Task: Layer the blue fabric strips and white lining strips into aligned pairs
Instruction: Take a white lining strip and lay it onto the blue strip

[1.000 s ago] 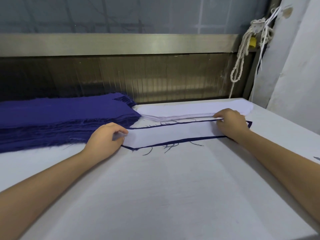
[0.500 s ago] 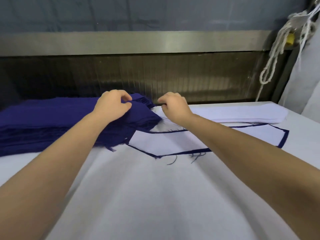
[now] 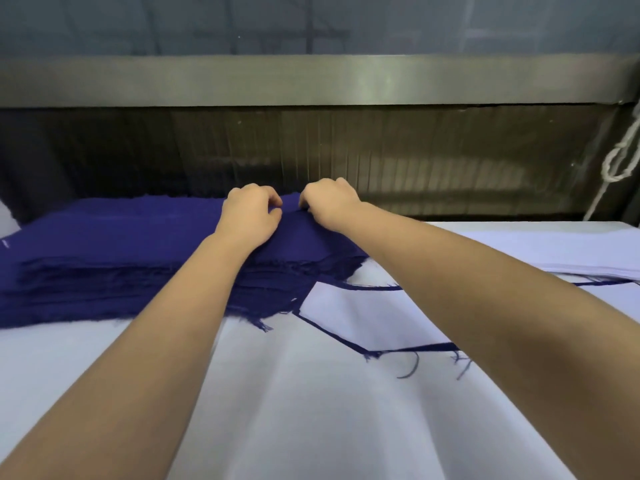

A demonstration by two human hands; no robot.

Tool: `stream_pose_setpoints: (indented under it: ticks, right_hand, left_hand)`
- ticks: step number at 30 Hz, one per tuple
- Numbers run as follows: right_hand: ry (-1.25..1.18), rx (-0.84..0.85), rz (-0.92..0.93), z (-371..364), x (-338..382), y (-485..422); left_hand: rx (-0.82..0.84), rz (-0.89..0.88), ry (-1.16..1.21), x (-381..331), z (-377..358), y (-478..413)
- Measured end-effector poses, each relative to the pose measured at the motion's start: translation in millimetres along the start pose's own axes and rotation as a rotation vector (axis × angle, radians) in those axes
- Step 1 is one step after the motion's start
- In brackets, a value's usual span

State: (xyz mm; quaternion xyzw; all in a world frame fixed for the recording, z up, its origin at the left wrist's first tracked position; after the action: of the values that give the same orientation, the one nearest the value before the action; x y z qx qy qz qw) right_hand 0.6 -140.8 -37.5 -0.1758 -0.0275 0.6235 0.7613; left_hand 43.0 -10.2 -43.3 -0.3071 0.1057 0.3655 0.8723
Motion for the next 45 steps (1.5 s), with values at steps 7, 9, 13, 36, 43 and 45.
stream_pose_setpoints:
  ticks: [7, 9, 13, 36, 43, 45]
  right_hand:
    - [0.056, -0.049, 0.052, 2.3, 1.9, -3.6]
    - [0.058, -0.073, 0.036, 2.8, 2.5, -4.0]
    - [0.007, -0.118, -0.033, 6.9, 4.3, -4.9]
    - [-0.100, -0.100, -0.035, 18.5, 5.3, -11.8]
    - [-0.327, -0.077, -0.135, 21.1, 4.5, -16.0]
    - [-0.338, -0.130, -0.167, 21.2, 6.2, -17.2]
  left_hand:
    - [0.021, 0.022, 0.032, 5.8, -2.4, -2.0]
    - [0.015, 0.019, 0.028, 5.2, -3.0, -2.6]
    - [0.026, 0.022, 0.023, 4.1, -1.1, -3.3]
    - [0.078, 0.048, 0.076, 7.2, -1.7, -4.3]
    - [0.033, 0.014, 0.123, 6.8, 0.2, -5.3]
    - [0.040, -0.003, 0.124, 8.6, -1.4, -5.8]
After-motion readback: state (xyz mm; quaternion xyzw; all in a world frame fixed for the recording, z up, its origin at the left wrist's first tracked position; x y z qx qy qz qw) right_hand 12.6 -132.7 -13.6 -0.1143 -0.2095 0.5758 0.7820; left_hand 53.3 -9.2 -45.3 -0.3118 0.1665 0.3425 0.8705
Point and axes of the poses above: each hand's wrist, its own y-axis away from the middle knuckle, its own z-axis out of the back of the hand, x = y × z, the point moved 2 cm from there along -y, towards the middle knuckle, and after that the axes turned 6 degrees about y, right-handed, at the moved point
